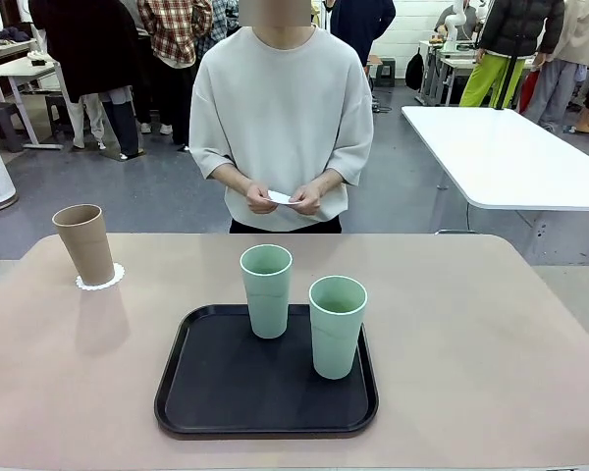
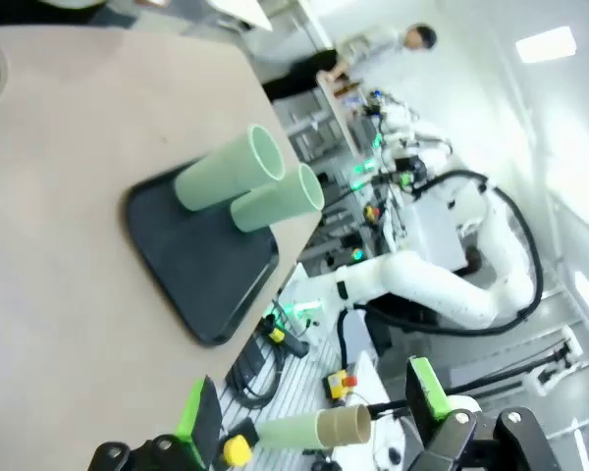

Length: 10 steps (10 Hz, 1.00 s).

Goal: Place coasters on the table and set cups on them.
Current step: Take one Reusable plastic cup from the Flat Tray and place it on a coaster set by the human.

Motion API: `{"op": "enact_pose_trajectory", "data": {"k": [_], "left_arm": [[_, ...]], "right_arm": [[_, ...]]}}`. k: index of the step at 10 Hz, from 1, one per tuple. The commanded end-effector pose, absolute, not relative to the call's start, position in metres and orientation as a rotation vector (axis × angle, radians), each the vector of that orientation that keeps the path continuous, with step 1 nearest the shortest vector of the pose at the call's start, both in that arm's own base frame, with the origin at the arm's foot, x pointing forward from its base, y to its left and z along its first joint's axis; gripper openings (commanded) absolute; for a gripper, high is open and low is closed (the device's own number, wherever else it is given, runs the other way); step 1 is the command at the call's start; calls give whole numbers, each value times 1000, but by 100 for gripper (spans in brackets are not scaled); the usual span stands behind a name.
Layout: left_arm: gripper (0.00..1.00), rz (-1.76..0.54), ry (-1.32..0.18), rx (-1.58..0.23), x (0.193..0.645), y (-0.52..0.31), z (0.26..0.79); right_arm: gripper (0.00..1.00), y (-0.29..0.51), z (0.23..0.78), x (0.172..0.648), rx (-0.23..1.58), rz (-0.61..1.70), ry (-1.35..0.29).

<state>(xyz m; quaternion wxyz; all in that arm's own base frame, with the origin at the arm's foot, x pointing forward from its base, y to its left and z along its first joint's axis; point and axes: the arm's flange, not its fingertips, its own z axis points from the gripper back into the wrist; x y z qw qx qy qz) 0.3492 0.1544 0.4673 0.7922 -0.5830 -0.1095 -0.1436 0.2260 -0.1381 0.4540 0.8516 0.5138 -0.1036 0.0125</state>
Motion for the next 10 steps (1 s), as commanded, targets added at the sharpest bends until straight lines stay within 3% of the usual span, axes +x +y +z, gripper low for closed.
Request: {"op": "enact_pose_trajectory", "data": {"k": [1,10], "left_arm": [[100,-225,-195,-1202,356,169,473],[100,-186,-215,-1206,356,190,463]], "right_arm": [[100,-138,454,228,1103,43,-236],[100,-138,454,228,1103,43,-236]]}}
